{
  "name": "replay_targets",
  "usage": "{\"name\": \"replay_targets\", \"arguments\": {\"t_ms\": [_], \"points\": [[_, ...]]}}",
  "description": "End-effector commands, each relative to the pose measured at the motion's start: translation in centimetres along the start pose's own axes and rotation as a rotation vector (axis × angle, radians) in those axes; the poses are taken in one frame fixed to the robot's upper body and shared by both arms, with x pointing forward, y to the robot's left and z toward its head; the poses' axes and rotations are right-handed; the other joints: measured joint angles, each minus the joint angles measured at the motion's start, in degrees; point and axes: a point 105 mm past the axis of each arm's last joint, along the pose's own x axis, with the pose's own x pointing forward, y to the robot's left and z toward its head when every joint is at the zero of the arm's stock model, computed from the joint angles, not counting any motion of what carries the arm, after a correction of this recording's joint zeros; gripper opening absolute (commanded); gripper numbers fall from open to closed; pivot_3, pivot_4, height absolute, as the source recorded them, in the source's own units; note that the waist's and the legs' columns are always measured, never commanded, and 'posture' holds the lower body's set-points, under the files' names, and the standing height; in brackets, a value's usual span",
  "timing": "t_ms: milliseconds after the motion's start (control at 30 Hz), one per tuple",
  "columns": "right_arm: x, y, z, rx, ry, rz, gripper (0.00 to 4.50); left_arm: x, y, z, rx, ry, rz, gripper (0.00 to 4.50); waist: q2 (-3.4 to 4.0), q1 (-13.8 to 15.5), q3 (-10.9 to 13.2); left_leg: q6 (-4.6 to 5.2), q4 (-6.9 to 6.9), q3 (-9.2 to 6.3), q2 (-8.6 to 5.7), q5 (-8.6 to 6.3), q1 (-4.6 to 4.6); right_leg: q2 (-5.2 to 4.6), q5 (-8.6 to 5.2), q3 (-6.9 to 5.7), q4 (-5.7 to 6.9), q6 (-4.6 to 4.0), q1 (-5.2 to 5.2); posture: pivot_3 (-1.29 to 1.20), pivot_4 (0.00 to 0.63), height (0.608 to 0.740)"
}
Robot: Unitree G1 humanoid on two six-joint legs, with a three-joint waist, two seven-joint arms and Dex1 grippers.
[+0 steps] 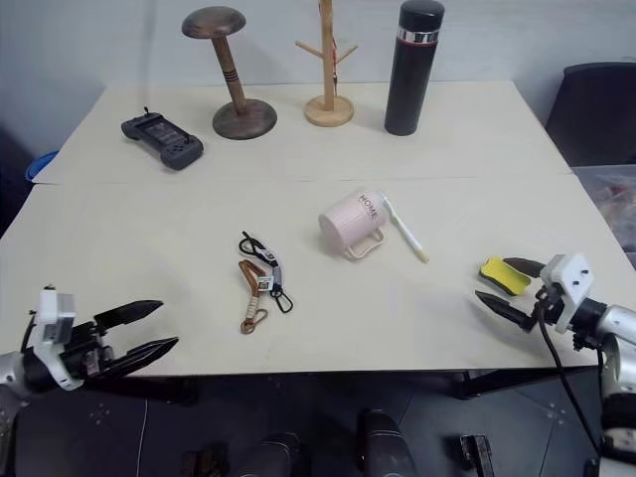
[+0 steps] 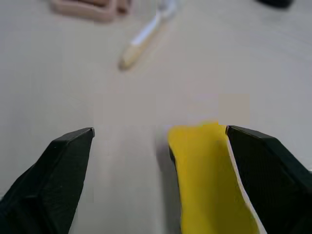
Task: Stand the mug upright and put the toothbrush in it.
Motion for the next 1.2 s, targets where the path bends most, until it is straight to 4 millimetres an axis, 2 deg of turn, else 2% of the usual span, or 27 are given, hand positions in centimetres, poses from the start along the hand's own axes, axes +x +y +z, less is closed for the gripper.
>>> {"name": "replay_targets", "arguments": {"t_ms": [33,133,200,233,333,467,533,633,733,833,967,1067,1200], "points": [[0.5,3.6,5.8,-0.104,-0.253,0.16,4.48,-2.8,2.1,0.3,0.107,0.047,0.136,4.5,-0.01,0.1,0.0,0.0,0.0,-0.01,0.0,0.0,0.0,0.0,0.0,0.0,0.01,0.0,0.0,0.0,0.15,0.74],[1.1,6.4,5.8,-0.077,-0.267,0.214,4.48,-5.3,4.4,-0.7,0.092,0.158,0.325,4.5,-0.13,0.5,0.0,0.0,-0.01,-0.07,0.02,-0.02,0.05,0.0,0.0,-0.04,-0.03,0.01,0.1,0.0,0.15,0.74],[1.4,7.2,5.7,-0.048,-0.274,0.219,4.48,-4.8,3.9,-0.6,0.049,0.167,0.304,4.5,-0.13,0.8,0.0,0.05,-0.01,-0.07,0.0,-0.05,0.04,-0.01,0.01,-0.02,-0.06,0.01,0.1,0.0,0.15,0.74],[1.4,7.4,5.6,-0.033,-0.279,0.219,4.48,-4.0,3.2,-0.2,0.043,0.153,0.268,4.5,-0.13,1.0,0.0,0.09,-0.01,-0.06,-0.03,-0.07,0.04,-0.04,0.01,0.01,-0.07,0.03,0.11,0.0,0.15,0.74],[2.0,8.4,5.3,-0.041,-0.283,0.241,4.48,1.0,1.1,1.8,-0.023,0.135,0.19,4.5,-0.18,2.0,0.0,0.17,0.06,-0.09,-0.06,-0.08,0.01,-0.09,0.06,0.01,-0.17,0.11,0.21,0.0,0.15,0.74],[2.2,8.6,4.3,-0.031,-0.27,0.222,4.48,6.7,-2.7,3.8,-0.09,0.122,0.054,4.5,-0.14,2.5,0.0,0.19,0.06,-0.22,-0.07,-0.07,0.21,-0.09,0.09,0.02,-0.28,0.15,0.51,0.0,0.15,0.74],[2.4,8.6,4.1,-0.027,-0.27,0.222,4.48,9.0,-2.7,3.6,-0.027,0.184,0.086,4.5,-0.1,2.4,-0.1,0.19,0.04,-0.21,-0.1,-0.07,0.26,-0.07,0.1,0.02,-0.23,0.17,0.53,0.0,0.15,0.74],[2.6,9.3,4.0,-0.019,-0.287,0.236,4.48,11.6,-2.8,2.8,-0.117,0.213,0.128,4.5,-0.1,1.7,-0.1,0.13,0.03,-0.2,-0.09,-0.04,0.28,-0.01,0.1,0.03,-0.11,0.18,0.5,0.0,0.15,0.74],[2.9,9.8,4.2,-0.015,-0.302,0.238,4.48,13.3,-2.8,1.8,-0.115,0.249,0.164,4.5,-0.11,1.0,-0.1,0.04,0.02,-0.2,-0.05,-0.01,0.3,0.05,0.1,0.03,-0.04,0.18,0.48,0.0,0.15,0.74],[3.2,10.2,4.6,0.0,-0.319,0.236,4.5,14.4,-3.1,0.8,-0.1,0.291,0.165,3.9,-0.11,1.0,-0.1,-0.01,0.03,-0.19,-0.06,0.02,0.33,0.06,0.1,0.06,-0.13,0.17,0.46,0.0,0.15,0.74],[3.6,10.6,5.1,0.007,-0.338,0.239,4.5,15.2,-3.5,0.2,-0.056,0.361,0.123,2.76,-0.1,1.4,-0.1,-0.02,0.04,-0.19,-0.07,0.02,0.47,0.04,0.09,0.07,-0.16,0.17,0.59,0.0,0.15,0.74],[4.0,10.6,5.4,0.01,-0.348,0.245,4.5,15.7,-2.9,0.3,0.008,0.373,0.12,1.92,-0.09,1.6,-0.1,-0.02,-0.02,-0.23,-0.1,0.01,0.77,0.01,0.09,0.06,-0.27,0.16,0.91,0.0,0.15,0.74],[4.9,10.4,6.2,0.007,-0.373,0.272,4.5,14.7,0.0,1.5,-0.037,0.285,0.215,0.73,-0.08,1.4,-0.1,-0.02,-0.03,-0.22,-0.11,0.01,0.81,0.0,0.08,0.06,-0.24,0.15,0.92,0.0,0.15,0.74]]}}
